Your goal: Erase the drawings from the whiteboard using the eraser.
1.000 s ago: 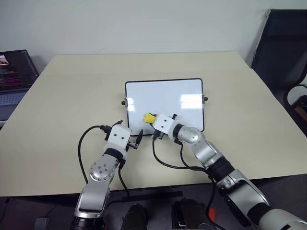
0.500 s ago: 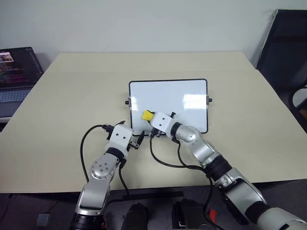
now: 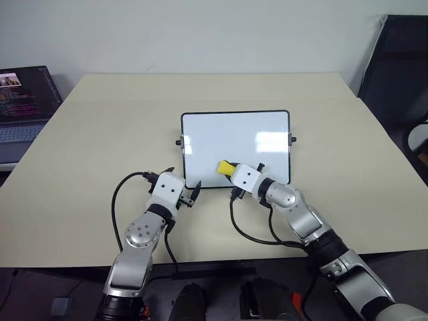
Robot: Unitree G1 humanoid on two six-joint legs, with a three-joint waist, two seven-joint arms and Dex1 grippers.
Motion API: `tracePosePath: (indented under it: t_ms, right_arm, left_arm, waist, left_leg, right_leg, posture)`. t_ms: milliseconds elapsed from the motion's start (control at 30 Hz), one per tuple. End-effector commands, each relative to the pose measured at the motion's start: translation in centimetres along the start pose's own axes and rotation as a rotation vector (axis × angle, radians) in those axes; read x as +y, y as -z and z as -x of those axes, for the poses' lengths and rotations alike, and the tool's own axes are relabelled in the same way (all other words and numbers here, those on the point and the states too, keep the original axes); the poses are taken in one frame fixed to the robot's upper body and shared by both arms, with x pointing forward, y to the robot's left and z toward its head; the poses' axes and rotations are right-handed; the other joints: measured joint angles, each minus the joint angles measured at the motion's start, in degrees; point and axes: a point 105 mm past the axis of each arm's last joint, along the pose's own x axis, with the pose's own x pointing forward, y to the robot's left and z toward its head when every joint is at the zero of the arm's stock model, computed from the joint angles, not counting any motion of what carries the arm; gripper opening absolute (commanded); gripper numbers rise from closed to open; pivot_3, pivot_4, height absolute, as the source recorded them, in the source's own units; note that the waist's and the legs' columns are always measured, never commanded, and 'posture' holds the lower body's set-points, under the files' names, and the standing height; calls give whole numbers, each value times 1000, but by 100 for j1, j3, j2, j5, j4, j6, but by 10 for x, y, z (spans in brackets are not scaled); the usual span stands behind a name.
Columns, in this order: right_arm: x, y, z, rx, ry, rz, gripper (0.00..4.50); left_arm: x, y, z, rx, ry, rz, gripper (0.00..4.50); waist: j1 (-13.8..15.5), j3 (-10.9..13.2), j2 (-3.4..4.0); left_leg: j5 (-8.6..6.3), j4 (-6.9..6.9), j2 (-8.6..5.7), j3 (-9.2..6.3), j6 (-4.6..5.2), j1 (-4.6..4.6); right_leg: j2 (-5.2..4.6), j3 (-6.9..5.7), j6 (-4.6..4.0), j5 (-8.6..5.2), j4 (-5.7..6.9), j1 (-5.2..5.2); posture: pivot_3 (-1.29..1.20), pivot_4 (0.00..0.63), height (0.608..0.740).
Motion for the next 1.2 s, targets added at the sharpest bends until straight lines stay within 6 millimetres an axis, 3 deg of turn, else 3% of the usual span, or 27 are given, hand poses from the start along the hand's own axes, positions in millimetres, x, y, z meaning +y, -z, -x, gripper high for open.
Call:
tracePosePath:
  t_ms: [33, 167, 300, 467, 733, 1000, 1200]
  right_arm:
    - [-21, -5, 11, -25, 94, -135, 1192]
    - [-32, -15, 39, -74, 137, -218, 1192]
    - [-52, -6, 67, -22, 207, -227, 1192]
    - [-74, 17, 108, 106, 313, -263, 1192]
    - [-84, 62, 156, 294, 469, -536, 1192]
    - [-101, 91, 178, 394, 607, -723, 1192]
    - [-106, 104, 183, 442, 651, -747, 1192]
  left_arm:
    - [-1, -15, -2, -67, 29, -27, 4500]
    - [-8, -24, -2, -122, 114, 19, 4500]
    - [-29, -37, 1, -190, 289, 83, 4500]
    - [-47, -53, -3, -261, 487, 117, 4500]
    - [-79, -50, -3, -252, 876, 114, 4500]
    - [-86, -60, -13, -278, 1019, 89, 4500]
    - [-86, -60, -19, -276, 1034, 66, 4500]
  waist:
    - [-5, 1, -1]
    - [1, 6, 2]
    - [-24, 10, 5]
    - [-26, 11, 3]
    - [-52, 15, 8]
    - [-51, 15, 8]
    - [-49, 15, 8]
  left_leg:
    - [0, -1, 1, 0, 0, -2]
    - [-2, -13, 3, -9, -2, -20]
    - [-7, -15, 4, -4, -10, -26]
    - [-7, -14, 4, -5, -10, -29]
    - [-9, -19, 4, 8, -9, -29]
    - [-9, -16, 1, 9, -9, -30]
    - [-10, -20, 4, 9, -7, -31]
  right_leg:
    - [0, 0, 7, 4, 0, -3]
    - [1, -4, 6, 3, -8, -14]
    - [1, -5, 8, 3, -23, -16]
    - [4, -7, 8, 3, -35, -14]
    - [9, -9, 10, 5, -46, -14]
    - [10, -8, 17, 8, -50, -12]
    - [13, -6, 18, 9, -52, -13]
  posture:
    - [0, 150, 740]
    - [0, 150, 740]
    - [0, 150, 740]
    - [0, 150, 740]
    - [0, 150, 740]
    - [0, 150, 740]
    - [0, 150, 740]
